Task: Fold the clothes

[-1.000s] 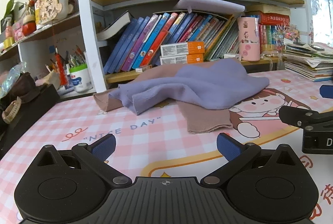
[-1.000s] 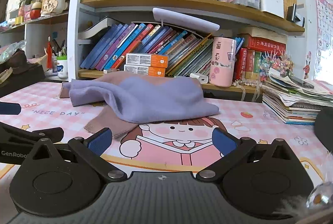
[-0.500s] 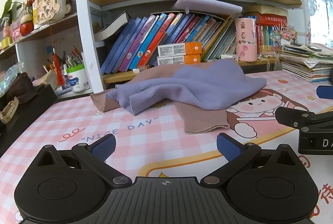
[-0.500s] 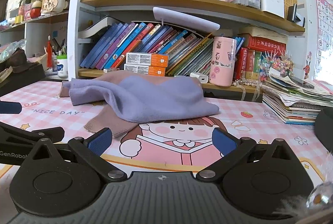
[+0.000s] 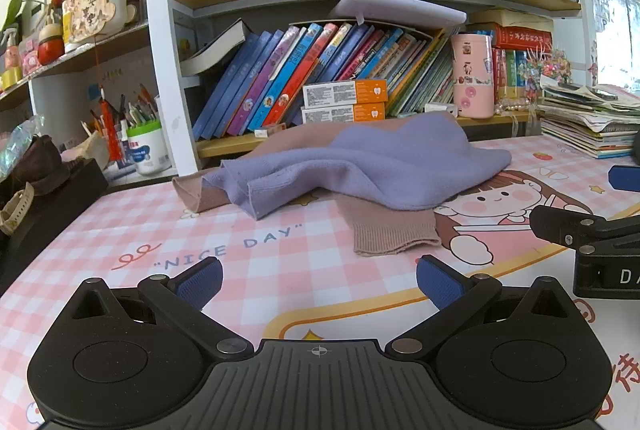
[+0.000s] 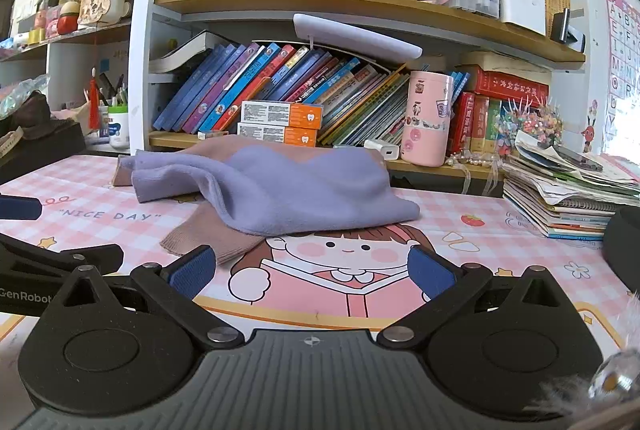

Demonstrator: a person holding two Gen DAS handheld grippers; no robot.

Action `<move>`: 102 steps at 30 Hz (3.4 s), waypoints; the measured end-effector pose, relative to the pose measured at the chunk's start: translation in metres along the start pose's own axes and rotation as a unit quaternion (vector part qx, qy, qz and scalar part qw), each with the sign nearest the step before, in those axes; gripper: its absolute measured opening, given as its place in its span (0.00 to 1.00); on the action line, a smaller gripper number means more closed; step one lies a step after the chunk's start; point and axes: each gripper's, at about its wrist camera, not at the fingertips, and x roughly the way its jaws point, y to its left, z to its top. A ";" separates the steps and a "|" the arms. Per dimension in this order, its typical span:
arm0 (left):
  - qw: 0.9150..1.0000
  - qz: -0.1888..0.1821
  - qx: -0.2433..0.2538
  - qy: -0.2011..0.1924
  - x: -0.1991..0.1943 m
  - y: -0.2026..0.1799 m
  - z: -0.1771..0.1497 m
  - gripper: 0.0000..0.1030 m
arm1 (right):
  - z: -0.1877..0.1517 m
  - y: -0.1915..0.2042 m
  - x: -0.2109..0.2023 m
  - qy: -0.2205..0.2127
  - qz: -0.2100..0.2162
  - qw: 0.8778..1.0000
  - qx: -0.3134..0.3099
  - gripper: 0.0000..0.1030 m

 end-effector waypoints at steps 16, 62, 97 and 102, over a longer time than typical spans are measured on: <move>1.000 -0.002 -0.008 0.002 0.001 0.003 -0.001 1.00 | 0.000 0.000 -0.002 -0.004 0.004 1.000 0.008 1.00; 1.000 0.013 -0.028 -0.002 -0.001 0.009 -0.001 1.00 | 0.000 0.004 -0.002 -0.004 -0.001 1.000 -0.006 1.00; 0.992 -0.040 -0.101 0.057 0.017 0.028 0.016 1.00 | 0.009 -0.007 0.016 0.034 0.035 0.998 0.026 1.00; 0.994 -0.042 -0.093 0.045 0.021 0.025 0.027 1.00 | 0.024 -0.010 0.022 0.024 0.035 0.999 0.019 1.00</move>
